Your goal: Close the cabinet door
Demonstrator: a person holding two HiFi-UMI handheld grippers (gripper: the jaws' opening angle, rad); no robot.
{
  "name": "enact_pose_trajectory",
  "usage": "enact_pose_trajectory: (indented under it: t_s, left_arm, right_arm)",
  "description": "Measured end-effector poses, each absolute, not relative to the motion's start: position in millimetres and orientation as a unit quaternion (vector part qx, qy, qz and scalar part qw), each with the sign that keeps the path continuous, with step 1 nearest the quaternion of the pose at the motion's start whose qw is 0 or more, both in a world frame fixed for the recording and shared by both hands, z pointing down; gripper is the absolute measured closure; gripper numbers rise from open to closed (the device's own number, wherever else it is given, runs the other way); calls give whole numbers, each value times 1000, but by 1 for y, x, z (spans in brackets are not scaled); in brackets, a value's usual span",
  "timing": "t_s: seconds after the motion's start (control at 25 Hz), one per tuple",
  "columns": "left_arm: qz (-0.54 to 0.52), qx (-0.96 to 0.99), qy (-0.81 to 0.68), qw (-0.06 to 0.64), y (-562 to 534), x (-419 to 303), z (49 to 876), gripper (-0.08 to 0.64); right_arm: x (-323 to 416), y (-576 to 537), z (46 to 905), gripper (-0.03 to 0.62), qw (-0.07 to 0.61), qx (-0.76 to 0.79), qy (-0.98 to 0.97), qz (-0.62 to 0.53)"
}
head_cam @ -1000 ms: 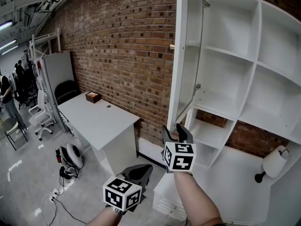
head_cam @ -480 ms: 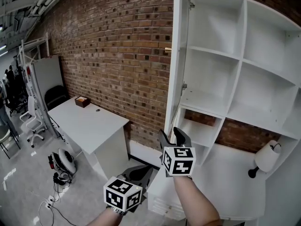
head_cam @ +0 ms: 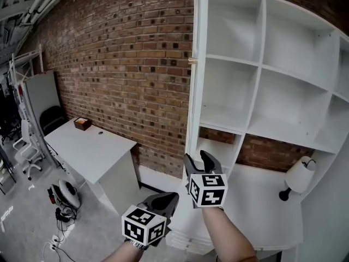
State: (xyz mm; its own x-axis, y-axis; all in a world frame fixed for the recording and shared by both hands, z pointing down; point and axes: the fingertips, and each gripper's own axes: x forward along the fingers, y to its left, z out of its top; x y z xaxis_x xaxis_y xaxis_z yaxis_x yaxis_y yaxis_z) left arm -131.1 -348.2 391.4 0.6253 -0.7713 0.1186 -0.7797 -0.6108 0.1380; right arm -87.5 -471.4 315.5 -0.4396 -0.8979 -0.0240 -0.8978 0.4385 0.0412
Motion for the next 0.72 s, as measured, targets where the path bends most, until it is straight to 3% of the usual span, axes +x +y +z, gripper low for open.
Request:
enact_pose_trajectory:
  t_s: [0.36,0.52,0.72]
  left_arm:
    - [22,905,-415,86,-356,-103,393,561]
    - [23,910,-406,88,-361,-89,394,561]
    - [27,915,-391,92,-368,-72,396,561]
  right_arm:
    - [-41,-475,317,384,2,558,-829,-36]
    - [-17,-479,315,458,14,581,-812,-57]
    - [10,-492,313,482,15,593,-803,-56]
